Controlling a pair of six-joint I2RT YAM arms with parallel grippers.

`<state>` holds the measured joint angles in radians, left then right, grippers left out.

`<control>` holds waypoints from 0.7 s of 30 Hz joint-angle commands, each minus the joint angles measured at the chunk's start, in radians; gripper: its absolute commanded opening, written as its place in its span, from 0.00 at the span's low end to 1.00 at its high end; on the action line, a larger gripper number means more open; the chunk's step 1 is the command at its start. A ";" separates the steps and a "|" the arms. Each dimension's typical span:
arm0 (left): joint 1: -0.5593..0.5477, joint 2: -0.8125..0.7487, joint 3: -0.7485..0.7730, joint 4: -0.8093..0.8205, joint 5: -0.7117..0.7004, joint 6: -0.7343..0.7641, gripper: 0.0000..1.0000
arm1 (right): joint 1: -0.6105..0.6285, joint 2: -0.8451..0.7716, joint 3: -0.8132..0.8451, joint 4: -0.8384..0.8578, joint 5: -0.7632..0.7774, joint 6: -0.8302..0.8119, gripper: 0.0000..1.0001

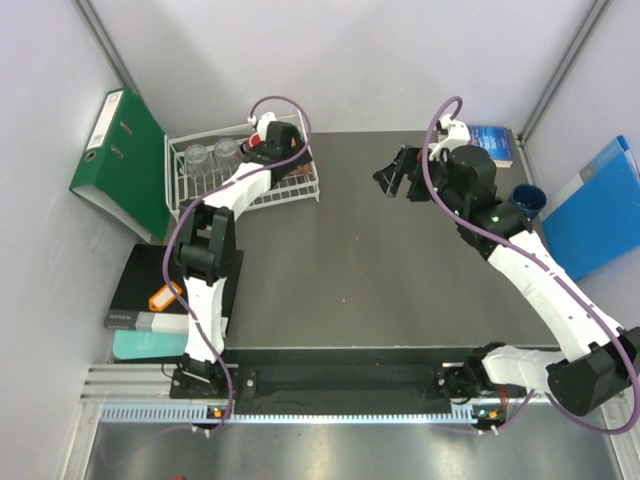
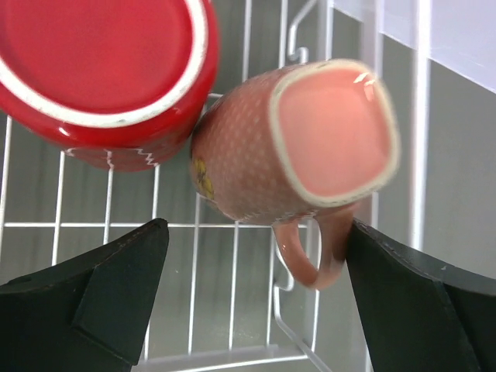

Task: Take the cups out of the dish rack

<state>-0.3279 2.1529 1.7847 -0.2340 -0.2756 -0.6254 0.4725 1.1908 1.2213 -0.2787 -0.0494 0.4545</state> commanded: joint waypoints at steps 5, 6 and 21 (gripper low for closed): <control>-0.008 0.019 -0.005 0.044 -0.067 -0.033 0.82 | 0.011 -0.043 -0.025 0.030 0.019 -0.017 1.00; -0.010 0.016 -0.021 0.062 -0.059 -0.037 0.79 | 0.011 -0.043 -0.031 0.033 0.019 -0.017 1.00; -0.011 -0.086 -0.140 0.076 0.046 -0.040 0.00 | 0.011 -0.023 -0.042 0.053 0.014 -0.007 0.99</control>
<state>-0.3367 2.1475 1.6867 -0.1417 -0.2695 -0.6594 0.4740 1.1790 1.1843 -0.2733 -0.0422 0.4465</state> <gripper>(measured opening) 0.232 0.994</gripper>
